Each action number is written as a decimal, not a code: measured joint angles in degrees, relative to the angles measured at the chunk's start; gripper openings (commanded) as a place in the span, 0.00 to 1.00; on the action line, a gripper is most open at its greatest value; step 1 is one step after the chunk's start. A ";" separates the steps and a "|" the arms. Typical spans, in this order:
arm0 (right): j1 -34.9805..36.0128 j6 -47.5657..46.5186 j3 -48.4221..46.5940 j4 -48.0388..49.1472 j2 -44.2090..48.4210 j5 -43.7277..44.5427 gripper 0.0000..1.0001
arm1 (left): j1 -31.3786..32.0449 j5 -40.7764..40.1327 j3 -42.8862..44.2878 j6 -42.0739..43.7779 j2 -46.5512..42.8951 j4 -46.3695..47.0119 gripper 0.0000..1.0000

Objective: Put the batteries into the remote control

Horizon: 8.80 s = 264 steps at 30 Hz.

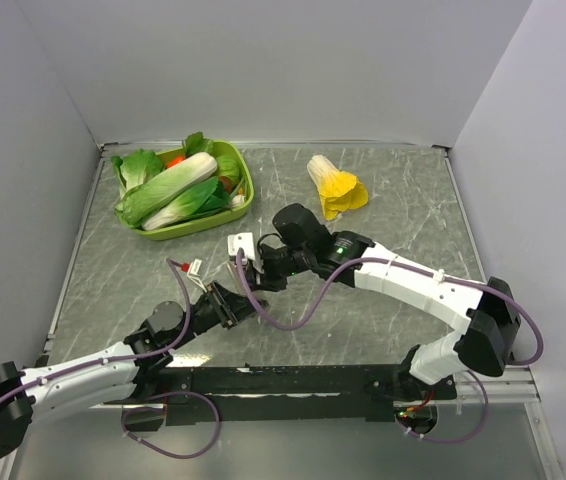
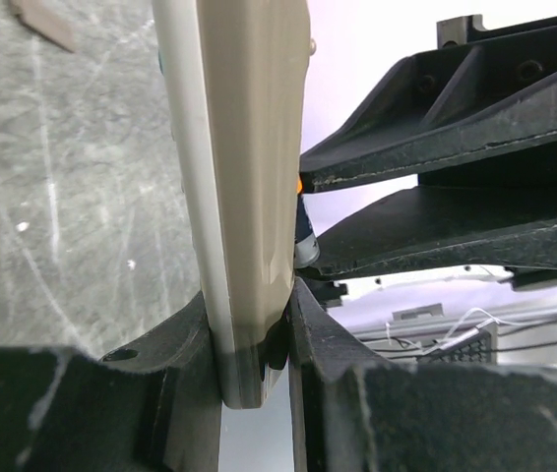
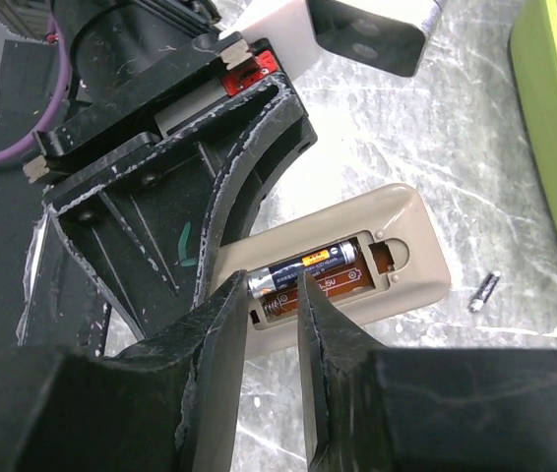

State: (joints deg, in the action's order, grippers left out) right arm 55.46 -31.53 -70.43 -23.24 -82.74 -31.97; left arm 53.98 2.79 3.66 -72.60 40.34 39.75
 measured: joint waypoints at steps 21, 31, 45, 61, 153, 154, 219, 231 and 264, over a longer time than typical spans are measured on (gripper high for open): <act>-1.16 12.61 4.11 9.14 -3.28 -0.42 0.04 | -0.28 -2.60 0.04 2.12 0.04 -5.84 0.01; -0.59 18.71 2.05 8.61 -4.31 1.55 0.17 | -0.07 -4.13 0.02 5.64 -4.13 -11.91 0.01; -7.28 26.88 -0.09 6.97 3.96 11.52 0.56 | -13.88 -4.11 3.63 10.43 -7.15 -23.45 0.01; -14.10 25.40 -10.25 5.25 -25.64 18.69 0.46 | -22.03 5.09 -1.66 10.88 -17.11 -23.63 0.01; -8.83 34.95 14.05 11.65 -12.76 31.63 0.00 | -22.03 8.37 -0.79 13.20 -31.54 -36.87 0.01; -8.83 36.63 16.63 11.72 -11.06 32.20 0.00 | -22.03 8.39 -0.79 13.20 -31.54 -36.79 0.01; -1.97 50.38 22.10 16.70 -11.37 30.05 0.44 | -22.03 8.92 -0.59 13.22 -35.17 -39.19 0.01; -1.99 26.12 13.53 7.45 -11.82 24.50 0.55 | -22.03 8.31 1.70 13.44 -38.23 -43.41 0.01; -6.01 -20.48 -16.04 -12.59 -37.22 -8.17 0.60 | -22.03 0.35 15.04 17.90 -39.76 -62.01 0.01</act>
State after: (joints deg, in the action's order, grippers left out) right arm 49.45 -52.01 -86.48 -35.83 -119.96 -40.14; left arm 31.94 3.14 18.70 -54.70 0.58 -22.26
